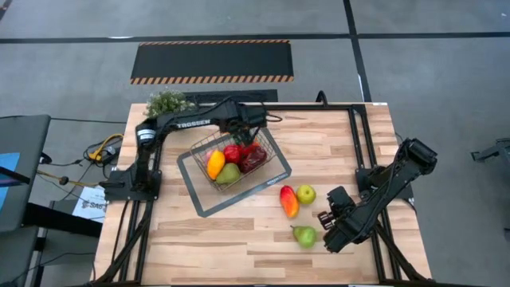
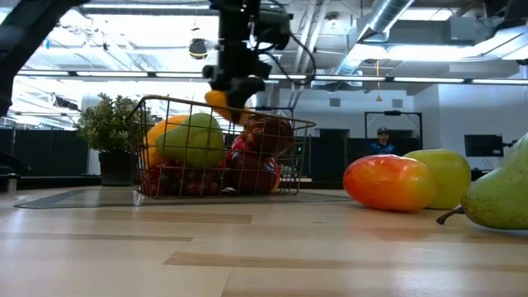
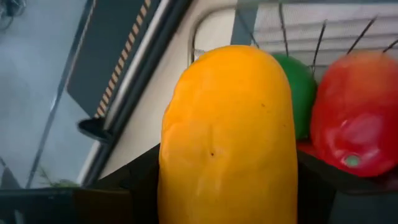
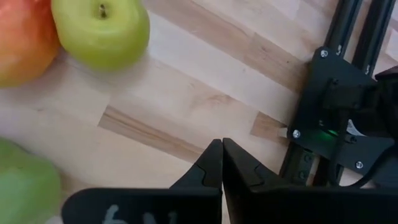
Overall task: Build produce basket
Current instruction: Put the yellow mango into the gold wire basket
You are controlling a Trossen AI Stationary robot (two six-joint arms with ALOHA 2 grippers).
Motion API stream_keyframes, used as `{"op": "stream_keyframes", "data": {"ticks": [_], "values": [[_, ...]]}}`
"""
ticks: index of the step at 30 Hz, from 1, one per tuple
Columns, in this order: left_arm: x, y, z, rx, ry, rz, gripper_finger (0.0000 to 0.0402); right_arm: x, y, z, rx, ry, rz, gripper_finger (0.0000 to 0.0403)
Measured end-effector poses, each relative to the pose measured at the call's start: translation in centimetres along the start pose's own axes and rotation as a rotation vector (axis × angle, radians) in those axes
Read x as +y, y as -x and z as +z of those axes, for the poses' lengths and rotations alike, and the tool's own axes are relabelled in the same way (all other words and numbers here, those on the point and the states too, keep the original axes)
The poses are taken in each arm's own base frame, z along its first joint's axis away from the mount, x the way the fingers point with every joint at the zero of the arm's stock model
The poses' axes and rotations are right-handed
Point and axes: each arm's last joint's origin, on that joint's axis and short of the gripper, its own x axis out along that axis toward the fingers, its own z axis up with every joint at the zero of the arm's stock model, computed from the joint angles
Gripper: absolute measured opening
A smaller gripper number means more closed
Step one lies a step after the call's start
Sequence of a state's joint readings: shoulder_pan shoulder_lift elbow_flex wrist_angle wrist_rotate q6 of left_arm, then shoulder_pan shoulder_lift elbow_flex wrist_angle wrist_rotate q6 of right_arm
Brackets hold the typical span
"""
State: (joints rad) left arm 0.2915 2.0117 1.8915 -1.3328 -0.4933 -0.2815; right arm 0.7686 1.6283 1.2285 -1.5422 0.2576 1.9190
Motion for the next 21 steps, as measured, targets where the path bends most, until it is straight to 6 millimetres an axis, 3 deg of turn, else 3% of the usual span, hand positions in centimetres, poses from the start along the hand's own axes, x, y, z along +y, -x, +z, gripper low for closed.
{"op": "stream_keyframes", "data": {"ticks": [11,21], "values": [[1.5,1.5,-3.7,-0.338,0.191,-0.203,0.0236,-1.2,0.1,0.6,0.001,-0.007,-0.002,0.0018],[-1.0,-2.9,-3.2,-0.295,0.175,-0.164,0.0236,-1.0,0.0,0.9,0.004,-0.012,-0.007,0.0022]]}}
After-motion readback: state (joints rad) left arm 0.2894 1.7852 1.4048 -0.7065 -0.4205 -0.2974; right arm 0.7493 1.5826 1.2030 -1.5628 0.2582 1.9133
